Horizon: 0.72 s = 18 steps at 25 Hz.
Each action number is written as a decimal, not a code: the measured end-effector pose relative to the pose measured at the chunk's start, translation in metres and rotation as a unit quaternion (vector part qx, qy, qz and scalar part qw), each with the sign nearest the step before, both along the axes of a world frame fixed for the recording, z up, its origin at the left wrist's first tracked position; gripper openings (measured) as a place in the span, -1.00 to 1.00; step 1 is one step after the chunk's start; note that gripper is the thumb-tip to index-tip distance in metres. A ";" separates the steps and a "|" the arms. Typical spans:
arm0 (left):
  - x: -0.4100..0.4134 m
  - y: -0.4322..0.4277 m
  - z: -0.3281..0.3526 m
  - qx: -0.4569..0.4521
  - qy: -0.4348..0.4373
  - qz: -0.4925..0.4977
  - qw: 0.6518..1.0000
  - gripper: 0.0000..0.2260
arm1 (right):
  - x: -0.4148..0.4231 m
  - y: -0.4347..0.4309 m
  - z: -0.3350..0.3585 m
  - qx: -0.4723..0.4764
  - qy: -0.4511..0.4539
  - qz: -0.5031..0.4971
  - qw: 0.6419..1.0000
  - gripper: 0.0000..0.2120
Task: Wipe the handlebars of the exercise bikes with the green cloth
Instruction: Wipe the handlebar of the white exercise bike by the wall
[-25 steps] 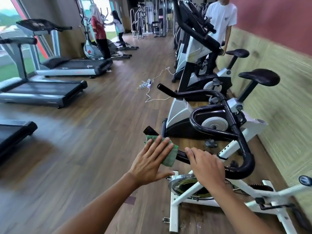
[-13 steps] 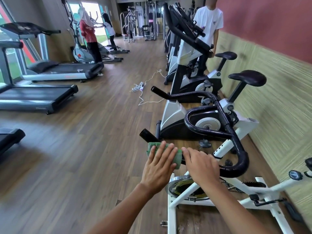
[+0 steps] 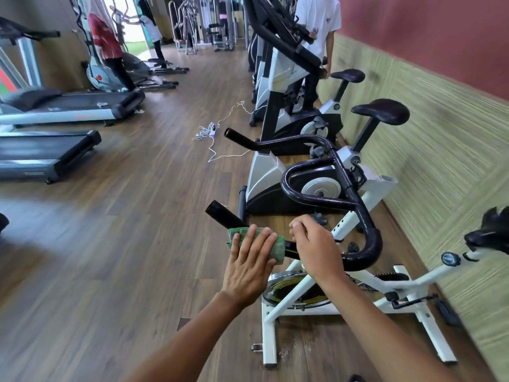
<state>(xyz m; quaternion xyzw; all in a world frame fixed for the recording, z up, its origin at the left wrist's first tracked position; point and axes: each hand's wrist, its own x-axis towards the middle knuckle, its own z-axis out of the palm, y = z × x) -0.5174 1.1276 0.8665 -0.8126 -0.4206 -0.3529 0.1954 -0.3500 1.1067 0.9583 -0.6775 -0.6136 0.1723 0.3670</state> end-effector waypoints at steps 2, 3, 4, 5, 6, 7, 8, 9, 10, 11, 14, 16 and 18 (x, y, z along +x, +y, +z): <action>0.006 -0.003 -0.002 -0.009 -0.008 0.009 1.000 -0.60 | 0.007 -0.001 0.003 0.025 0.048 0.011 0.998 -0.81; 0.008 -0.004 -0.002 -0.013 -0.009 0.010 1.000 -0.60 | 0.011 -0.003 0.005 0.038 0.049 0.016 0.998 -0.83; 0.010 -0.007 -0.002 -0.017 -0.009 0.009 1.000 -0.60 | 0.017 -0.005 0.006 0.054 0.039 0.014 0.998 -0.85; 0.012 -0.009 -0.001 -0.019 -0.010 0.006 1.000 -0.60 | 0.025 -0.007 0.005 0.078 0.023 0.002 0.997 -0.86; 0.014 -0.010 0.000 -0.019 -0.012 0.005 1.000 -0.60 | 0.035 -0.008 0.003 0.105 -0.003 -0.021 0.994 -0.87; 0.018 -0.012 0.001 -0.019 -0.013 0.003 1.000 -0.60 | 0.046 -0.009 0.001 0.126 -0.031 -0.054 0.990 -0.87; 0.022 -0.014 0.002 -0.018 -0.014 0.000 1.000 -0.61 | 0.058 -0.009 -0.001 0.135 -0.053 -0.093 0.985 -0.88; 0.028 -0.017 0.003 -0.017 -0.014 -0.003 1.000 -0.61 | 0.068 -0.007 -0.002 0.131 -0.058 -0.128 0.981 -0.87; 0.034 -0.020 0.003 -0.015 -0.015 -0.005 1.000 -0.61 | 0.078 -0.004 -0.002 0.119 -0.045 -0.153 0.980 -0.86; 0.039 -0.022 0.003 -0.015 -0.018 -0.006 1.000 -0.61 | 0.087 -0.001 -0.002 0.102 -0.013 -0.167 0.981 -0.85; 0.054 -0.028 0.000 -0.020 -0.023 -0.004 1.000 -0.61 | 0.116 0.021 -0.006 0.020 0.161 -0.177 0.971 -0.84; 0.067 -0.034 0.000 -0.022 -0.024 -0.004 0.999 -0.61 | 0.130 0.034 -0.008 -0.054 0.279 -0.167 0.944 -0.88; 0.083 -0.039 -0.001 -0.023 -0.027 -0.003 0.999 -0.61 | 0.143 0.039 -0.013 -0.102 0.362 -0.150 0.915 -0.87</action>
